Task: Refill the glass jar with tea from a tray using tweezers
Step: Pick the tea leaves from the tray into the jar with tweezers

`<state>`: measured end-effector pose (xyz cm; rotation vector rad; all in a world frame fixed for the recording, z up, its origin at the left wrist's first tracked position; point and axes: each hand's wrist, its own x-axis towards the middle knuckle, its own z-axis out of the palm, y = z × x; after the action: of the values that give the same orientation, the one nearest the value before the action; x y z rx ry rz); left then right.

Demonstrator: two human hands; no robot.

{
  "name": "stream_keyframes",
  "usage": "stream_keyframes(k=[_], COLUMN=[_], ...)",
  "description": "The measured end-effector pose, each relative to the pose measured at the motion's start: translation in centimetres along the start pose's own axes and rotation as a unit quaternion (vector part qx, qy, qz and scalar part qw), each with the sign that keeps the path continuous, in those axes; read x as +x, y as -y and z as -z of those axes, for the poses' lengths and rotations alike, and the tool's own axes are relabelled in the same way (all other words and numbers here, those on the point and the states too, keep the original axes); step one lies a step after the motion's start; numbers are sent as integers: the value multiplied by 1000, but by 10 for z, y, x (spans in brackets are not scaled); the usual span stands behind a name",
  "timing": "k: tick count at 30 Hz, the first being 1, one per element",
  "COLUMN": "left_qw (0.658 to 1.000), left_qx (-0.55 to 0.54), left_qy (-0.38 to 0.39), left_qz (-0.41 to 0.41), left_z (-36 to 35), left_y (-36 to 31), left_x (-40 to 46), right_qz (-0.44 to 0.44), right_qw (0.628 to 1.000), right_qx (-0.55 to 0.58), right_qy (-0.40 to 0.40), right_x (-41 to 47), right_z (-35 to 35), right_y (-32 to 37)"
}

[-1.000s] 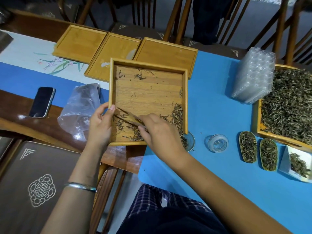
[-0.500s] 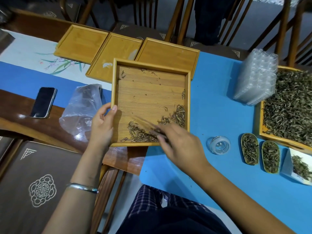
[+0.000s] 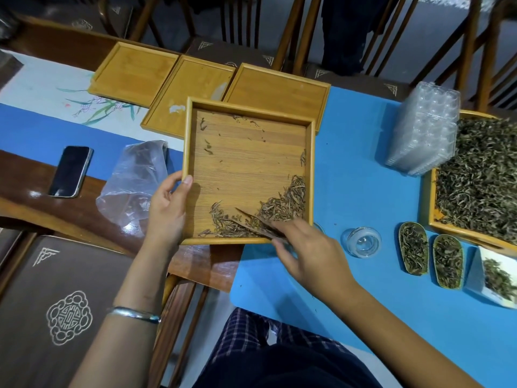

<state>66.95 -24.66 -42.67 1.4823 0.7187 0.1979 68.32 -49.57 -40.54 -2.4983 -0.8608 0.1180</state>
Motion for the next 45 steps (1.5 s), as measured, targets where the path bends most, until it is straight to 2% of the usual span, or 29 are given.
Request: stream_keyframes(k=[4,8,13,18,24,30,36,41,45], left_qw=[1000,1000,1000,999,999,999,1000,1000,1000], left_qx=[6,11,11,24,17,18,10,11,3], left_qy=[-2,-5,0,5,4,2,5,7,-2], left_qz=[-3,-7,-12,-28,-29,-27,-21,-24,-27], left_z=[-2,-2,-2,-2,-3,-2,1,1,-1], left_y=[-4,-7,-6,-6,-9,-8,-4,-3,-5], left_x=[-2,-3,-2,-4,-3,-1,-1,0,0], right_qz=[24,60,59,74,114,87,92,61,27], right_qw=[999,998,998,997,993,991,992,996,997], right_qx=[20,0,8,-12,35,81,40,1,10], right_qy=[-25,-16,9,-28,10,58,73,69,68], right_x=[14,27,8,-4,16,28,25,7,-6], right_z=[-2,-11,-17,-15,-21,-18,-6,9,14], right_y=[16,27,15,5,28,20,-3,-33,-50])
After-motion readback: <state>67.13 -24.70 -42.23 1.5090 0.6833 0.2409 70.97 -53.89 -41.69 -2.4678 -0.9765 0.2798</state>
